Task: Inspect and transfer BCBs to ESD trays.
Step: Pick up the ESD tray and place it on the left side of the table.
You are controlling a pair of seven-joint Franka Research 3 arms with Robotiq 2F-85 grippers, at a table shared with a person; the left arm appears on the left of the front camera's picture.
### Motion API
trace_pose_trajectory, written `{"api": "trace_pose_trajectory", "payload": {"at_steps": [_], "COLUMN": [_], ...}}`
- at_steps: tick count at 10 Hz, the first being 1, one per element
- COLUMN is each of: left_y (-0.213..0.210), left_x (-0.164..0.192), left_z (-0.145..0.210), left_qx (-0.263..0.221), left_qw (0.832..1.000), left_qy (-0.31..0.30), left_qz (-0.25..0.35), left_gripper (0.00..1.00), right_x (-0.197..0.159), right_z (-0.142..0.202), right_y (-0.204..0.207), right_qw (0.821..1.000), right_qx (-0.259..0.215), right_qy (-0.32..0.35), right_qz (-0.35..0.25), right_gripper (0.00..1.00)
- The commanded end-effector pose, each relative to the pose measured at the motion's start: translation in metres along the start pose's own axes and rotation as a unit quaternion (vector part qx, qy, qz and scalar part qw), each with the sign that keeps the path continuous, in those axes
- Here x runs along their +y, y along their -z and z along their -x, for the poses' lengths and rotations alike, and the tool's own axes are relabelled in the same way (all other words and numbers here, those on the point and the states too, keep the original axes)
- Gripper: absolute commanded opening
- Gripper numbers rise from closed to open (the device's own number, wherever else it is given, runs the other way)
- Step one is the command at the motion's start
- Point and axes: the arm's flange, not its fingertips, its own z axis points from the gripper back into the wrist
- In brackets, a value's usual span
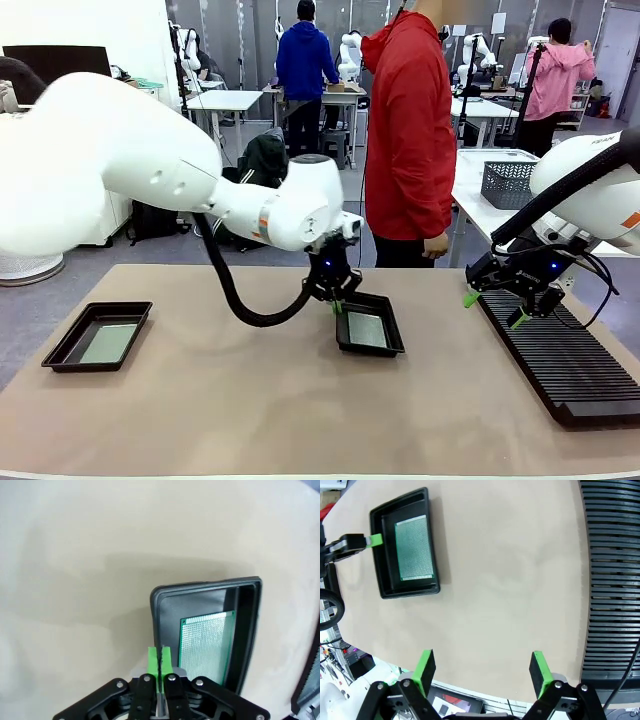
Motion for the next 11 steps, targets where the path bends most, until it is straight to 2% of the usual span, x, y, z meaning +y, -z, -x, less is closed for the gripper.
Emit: {"api": "trace_pose_trajectory", "payload": {"at_steps": [1, 3, 6, 11], "left_y": [-0.025, -0.043, -0.069, -0.085], "left_x": [0.055, 0.106, 0.194, 0.337], "left_z": [0.012, 0.002, 0.005, 0.034], "left_qx": [0.015, 0.022, 0.013, 0.015], "left_qw": [0.997, 0.992, 0.988, 0.987], "left_qy": [0.007, 0.007, -0.007, -0.033], "left_qz": [0.071, 0.121, 0.153, 0.154], "left_gripper": [0.03, 0.03, 0.03, 0.03], "right_x": [0.001, 0.001, 0.001, 0.001], "right_z": [-0.002, -0.002, -0.002, -0.002], "right_y": [0.001, 0.001, 0.001, 0.001], "right_qw": [1.000, 1.000, 1.000, 1.000], "right_qx": [0.002, 0.002, 0.002, 0.002], "right_qy": [0.007, 0.007, 0.007, 0.007], "right_qz": [0.000, 0.000, 0.000, 0.000], "right_gripper": [1.00, 1.00, 1.00, 1.00]}}
